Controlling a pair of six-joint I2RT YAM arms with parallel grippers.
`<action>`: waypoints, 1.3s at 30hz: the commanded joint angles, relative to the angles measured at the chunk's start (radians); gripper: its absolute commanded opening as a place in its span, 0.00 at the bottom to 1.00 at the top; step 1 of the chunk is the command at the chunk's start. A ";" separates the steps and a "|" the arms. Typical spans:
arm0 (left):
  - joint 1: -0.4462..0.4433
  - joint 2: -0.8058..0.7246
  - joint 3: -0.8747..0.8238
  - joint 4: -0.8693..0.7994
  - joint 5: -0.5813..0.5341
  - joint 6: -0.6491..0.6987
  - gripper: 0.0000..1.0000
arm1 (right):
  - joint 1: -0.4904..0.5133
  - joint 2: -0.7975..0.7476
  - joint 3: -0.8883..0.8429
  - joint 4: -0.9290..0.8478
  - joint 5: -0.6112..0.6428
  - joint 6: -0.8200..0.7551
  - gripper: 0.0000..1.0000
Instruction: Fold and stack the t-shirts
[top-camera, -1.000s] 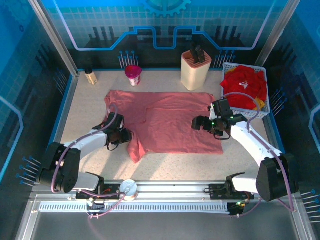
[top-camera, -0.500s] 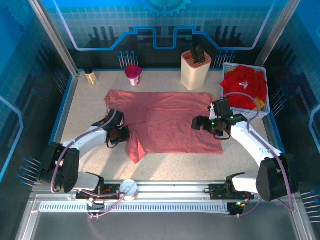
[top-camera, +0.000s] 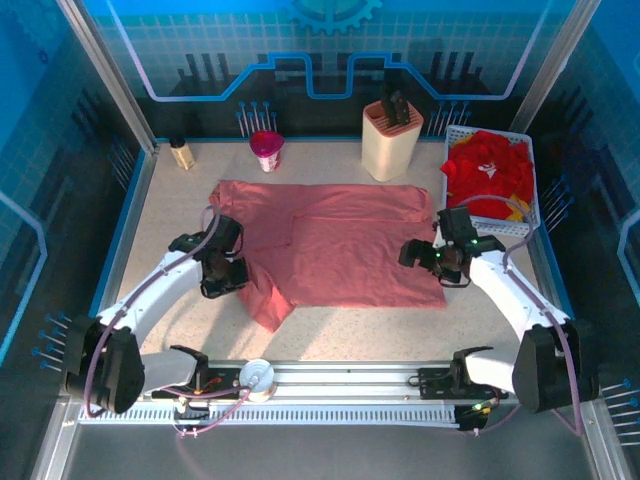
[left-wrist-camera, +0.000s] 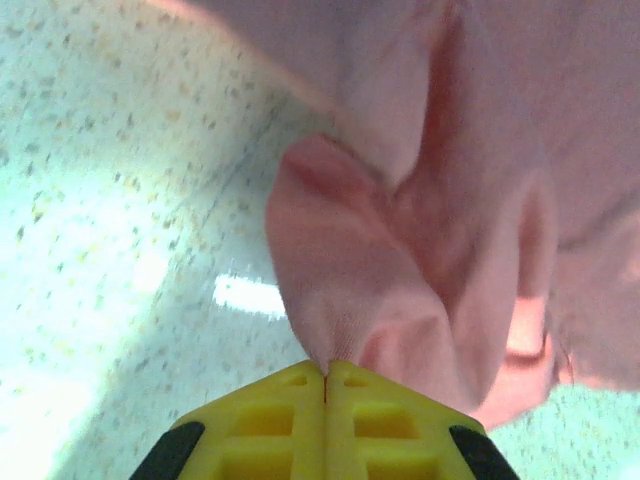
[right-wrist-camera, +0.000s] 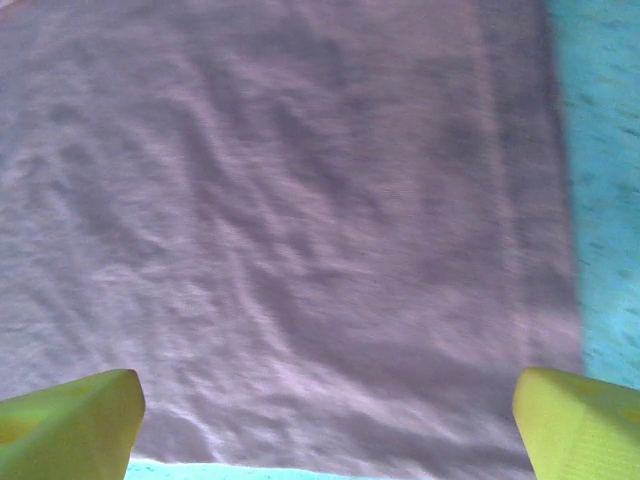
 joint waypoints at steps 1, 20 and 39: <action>-0.008 -0.025 0.057 -0.189 -0.014 -0.037 0.00 | -0.081 -0.062 -0.053 -0.090 0.038 0.035 0.92; -0.007 -0.175 0.116 -0.403 -0.042 -0.019 0.00 | -0.204 -0.093 -0.253 -0.040 -0.073 0.138 0.59; -0.006 -0.197 0.127 -0.407 -0.042 -0.016 0.00 | -0.202 0.074 -0.266 0.106 -0.110 0.111 0.17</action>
